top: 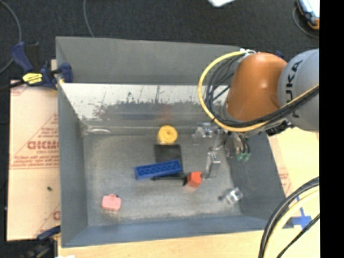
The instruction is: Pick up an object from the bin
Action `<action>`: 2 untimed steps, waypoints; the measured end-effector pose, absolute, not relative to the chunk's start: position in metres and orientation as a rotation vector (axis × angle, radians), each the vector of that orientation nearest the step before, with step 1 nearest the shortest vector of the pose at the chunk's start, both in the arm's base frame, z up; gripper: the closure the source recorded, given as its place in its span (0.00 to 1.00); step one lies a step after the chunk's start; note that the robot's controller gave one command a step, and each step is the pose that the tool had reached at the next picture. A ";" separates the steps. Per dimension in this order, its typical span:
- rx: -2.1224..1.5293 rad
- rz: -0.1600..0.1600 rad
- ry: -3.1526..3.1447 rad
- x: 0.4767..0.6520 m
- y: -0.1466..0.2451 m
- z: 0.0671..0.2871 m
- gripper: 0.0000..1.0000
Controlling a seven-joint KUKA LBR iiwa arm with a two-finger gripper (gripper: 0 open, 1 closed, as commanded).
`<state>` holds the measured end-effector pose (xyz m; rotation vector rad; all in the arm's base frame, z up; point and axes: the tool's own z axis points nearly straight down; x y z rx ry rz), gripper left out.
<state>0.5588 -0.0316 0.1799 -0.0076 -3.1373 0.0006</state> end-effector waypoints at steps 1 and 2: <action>-0.006 0.002 -3.146 0.561 -0.032 0.184 0.00; 0.218 0.001 -3.137 0.554 -0.002 0.113 0.00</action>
Offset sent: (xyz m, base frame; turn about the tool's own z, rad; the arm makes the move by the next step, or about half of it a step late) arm -0.0105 0.0488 -0.1099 -0.2290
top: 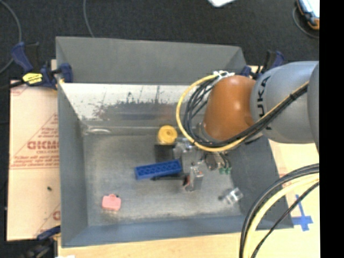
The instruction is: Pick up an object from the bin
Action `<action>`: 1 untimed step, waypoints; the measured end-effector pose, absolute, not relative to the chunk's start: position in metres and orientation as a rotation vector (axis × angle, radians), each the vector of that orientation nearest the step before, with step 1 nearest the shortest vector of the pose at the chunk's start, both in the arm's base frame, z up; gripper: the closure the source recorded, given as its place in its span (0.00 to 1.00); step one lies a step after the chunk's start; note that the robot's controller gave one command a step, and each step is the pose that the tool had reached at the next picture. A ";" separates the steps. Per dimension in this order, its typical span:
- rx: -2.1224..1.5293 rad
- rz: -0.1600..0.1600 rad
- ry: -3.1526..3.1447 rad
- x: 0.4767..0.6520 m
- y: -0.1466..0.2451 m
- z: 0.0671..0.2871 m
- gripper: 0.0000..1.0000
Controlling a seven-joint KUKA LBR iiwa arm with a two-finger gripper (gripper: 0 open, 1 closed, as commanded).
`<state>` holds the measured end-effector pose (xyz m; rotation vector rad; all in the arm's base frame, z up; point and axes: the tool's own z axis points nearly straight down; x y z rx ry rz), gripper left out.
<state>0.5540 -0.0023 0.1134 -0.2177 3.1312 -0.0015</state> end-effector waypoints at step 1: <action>0.154 0.000 3.130 0.565 0.049 0.080 0.00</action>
Offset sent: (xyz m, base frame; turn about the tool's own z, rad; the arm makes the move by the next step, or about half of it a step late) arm 0.0186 0.0710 -0.0434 -0.1857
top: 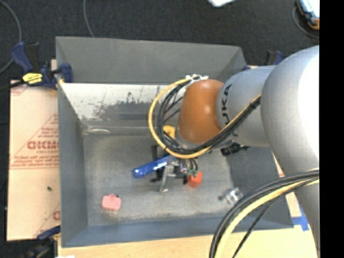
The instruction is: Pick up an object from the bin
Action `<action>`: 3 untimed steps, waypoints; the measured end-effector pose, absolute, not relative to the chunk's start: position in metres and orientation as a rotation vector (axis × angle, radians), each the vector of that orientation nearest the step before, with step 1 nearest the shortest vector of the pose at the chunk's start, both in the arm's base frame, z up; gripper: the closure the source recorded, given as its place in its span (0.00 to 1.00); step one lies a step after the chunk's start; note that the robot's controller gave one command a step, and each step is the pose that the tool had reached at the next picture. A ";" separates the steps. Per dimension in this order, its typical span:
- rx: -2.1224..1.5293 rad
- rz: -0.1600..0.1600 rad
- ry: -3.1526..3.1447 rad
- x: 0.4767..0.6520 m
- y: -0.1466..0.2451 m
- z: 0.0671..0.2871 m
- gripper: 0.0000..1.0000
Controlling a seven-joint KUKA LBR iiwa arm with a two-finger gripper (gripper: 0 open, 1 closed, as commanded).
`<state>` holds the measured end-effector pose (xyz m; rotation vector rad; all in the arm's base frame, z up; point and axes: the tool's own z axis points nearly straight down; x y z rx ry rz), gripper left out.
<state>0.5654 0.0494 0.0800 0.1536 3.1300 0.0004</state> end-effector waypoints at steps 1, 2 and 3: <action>-0.504 -0.002 3.090 0.574 0.068 0.071 1.00; -0.504 -0.002 3.090 0.574 0.068 0.071 1.00; -0.435 -0.001 3.097 0.570 0.076 0.184 1.00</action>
Offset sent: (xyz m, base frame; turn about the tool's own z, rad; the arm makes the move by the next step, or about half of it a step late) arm 0.0000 0.0000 0.0000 0.0000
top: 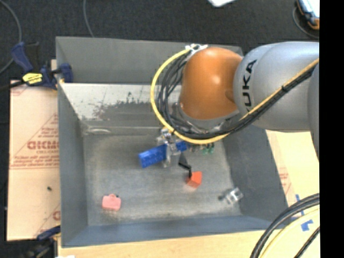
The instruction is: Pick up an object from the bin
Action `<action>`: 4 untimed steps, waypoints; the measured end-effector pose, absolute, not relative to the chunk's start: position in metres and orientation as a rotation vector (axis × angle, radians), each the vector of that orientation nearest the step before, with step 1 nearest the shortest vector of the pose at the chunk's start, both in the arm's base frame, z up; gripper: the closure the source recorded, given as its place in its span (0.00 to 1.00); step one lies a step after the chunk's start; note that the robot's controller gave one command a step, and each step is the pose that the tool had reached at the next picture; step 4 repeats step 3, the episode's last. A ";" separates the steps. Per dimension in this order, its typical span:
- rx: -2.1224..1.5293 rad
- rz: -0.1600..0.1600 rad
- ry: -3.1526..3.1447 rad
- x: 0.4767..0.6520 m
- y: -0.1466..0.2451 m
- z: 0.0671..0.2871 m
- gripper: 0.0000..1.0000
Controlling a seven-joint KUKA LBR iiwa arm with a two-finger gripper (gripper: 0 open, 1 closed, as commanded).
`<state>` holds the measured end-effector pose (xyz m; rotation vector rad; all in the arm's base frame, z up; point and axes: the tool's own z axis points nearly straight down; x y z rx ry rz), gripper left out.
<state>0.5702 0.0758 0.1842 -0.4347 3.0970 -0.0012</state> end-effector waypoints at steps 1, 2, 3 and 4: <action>-0.435 -0.001 3.097 0.570 0.076 0.184 1.00; -0.441 -0.002 3.096 0.574 0.079 0.267 1.00; -0.448 -0.002 3.095 0.574 0.080 0.281 1.00; -0.448 -0.002 3.095 0.574 0.080 0.281 1.00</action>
Offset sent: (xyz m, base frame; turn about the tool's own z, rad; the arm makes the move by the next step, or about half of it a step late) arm 0.0038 0.0052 0.1100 -0.0077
